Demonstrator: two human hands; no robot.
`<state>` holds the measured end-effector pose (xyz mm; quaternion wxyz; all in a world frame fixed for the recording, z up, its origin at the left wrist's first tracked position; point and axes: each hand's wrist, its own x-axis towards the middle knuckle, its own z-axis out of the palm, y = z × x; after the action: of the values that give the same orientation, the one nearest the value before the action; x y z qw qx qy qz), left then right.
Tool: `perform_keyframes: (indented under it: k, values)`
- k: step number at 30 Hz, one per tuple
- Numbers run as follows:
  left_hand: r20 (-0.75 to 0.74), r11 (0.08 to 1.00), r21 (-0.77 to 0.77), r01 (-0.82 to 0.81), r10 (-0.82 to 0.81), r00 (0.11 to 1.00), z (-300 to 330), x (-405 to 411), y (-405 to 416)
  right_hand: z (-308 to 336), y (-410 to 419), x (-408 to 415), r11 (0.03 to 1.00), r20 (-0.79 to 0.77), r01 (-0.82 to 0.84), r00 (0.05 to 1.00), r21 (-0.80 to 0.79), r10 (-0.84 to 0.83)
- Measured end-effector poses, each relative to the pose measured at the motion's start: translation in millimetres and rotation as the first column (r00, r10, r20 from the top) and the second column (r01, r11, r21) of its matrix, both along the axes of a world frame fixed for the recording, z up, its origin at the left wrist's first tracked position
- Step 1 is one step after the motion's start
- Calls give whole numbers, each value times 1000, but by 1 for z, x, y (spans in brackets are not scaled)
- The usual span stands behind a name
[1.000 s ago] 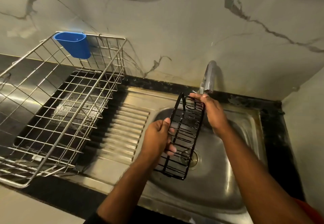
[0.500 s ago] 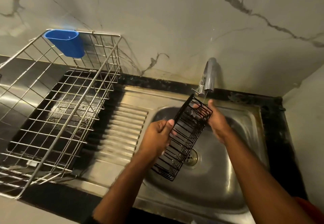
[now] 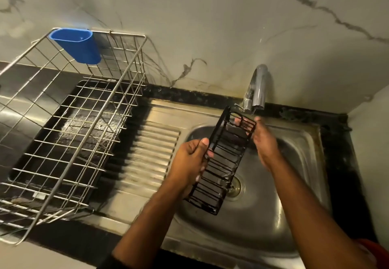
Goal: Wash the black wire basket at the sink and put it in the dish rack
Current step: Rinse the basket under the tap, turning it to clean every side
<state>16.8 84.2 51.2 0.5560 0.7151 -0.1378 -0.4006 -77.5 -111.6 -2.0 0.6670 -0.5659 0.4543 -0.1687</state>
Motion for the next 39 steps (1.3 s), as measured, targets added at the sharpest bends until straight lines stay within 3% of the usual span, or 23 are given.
perform_keyframes:
  k: [3, 7, 11, 18, 26, 32, 39]
  values:
    - [-17, 999, -30, -27, 27, 999, -8, -7, 2, -4, -3, 1, 998, -126, -68, 990, -16, 65]
    - [-34, 996, -27, -82, 81, 996, -12, -3, 3, -3, 5, -5, 999, 103, 34, 994, -14, -32]
    - [-27, 995, -82, -63, 61, 998, -7, -12, 2, 0, 15, -6, 994, 105, 106, 989, -26, -103]
    - [32, 982, -142, -126, 132, 991, -3, -25, 8, 23, 22, -10, 964, 218, 174, 967, -201, -129]
    - [48, 968, -146, -203, 211, 976, 0, -40, -2, 44, 63, -21, 961, -28, -136, 991, -240, 134]
    - [73, 976, -168, -136, 150, 986, 3, -55, -7, 48, 73, -38, 947, -46, -157, 988, -280, 150]
    - [63, 993, -118, 8, 0, 998, -5, -52, -8, 47, 66, -50, 986, 29, -24, 999, -165, 29]
